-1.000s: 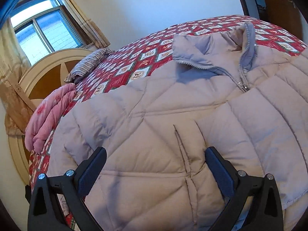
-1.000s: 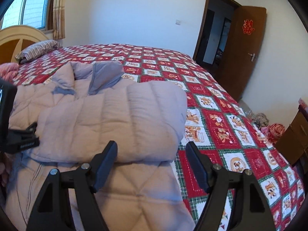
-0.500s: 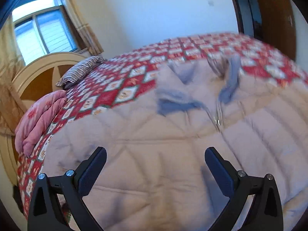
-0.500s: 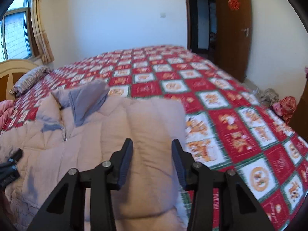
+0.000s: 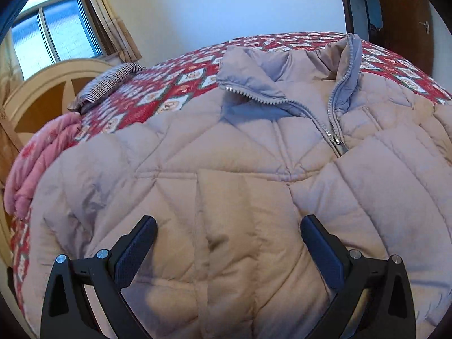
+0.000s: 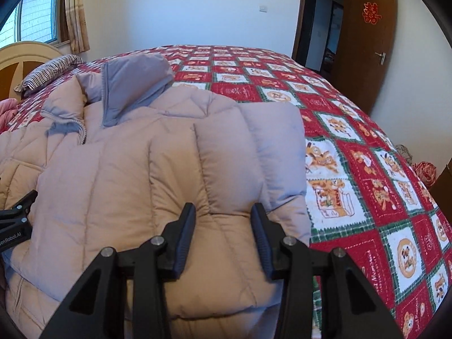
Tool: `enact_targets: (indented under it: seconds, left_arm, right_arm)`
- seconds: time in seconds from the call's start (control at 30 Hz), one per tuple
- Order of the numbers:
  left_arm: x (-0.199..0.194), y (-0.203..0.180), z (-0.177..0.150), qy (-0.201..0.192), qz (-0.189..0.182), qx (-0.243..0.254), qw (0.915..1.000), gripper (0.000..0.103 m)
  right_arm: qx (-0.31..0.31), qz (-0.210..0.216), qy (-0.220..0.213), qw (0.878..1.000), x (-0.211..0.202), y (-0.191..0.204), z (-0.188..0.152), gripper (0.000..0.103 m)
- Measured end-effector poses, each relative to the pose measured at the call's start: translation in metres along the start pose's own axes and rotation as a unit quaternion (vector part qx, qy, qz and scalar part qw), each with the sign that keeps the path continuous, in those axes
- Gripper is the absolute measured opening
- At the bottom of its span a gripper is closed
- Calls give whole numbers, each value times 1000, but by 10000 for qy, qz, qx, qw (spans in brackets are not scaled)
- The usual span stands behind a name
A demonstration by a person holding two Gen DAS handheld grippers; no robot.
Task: Fold large clothes
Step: 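Reach the left tool to the other sleeve and grasp its cuff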
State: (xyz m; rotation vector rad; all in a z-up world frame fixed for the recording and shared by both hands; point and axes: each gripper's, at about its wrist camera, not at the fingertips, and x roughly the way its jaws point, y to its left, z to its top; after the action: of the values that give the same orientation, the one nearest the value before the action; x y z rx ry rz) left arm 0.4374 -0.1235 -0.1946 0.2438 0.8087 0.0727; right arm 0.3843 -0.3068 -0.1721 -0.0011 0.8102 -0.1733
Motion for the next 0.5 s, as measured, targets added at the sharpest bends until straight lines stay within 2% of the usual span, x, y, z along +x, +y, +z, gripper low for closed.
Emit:
enact_targets:
  seconds: [0.3, 0.5]
  left_arm:
    - [3, -1, -2, -1, -34, -36, 10000, 102]
    - [2, -2, -4, -8, -49, -55, 10000, 102]
  right_arm:
    - [-259, -336, 84, 9991, 7, 13, -2, 45]
    - [-314, -400, 91, 9987, 8, 14, -2, 45]
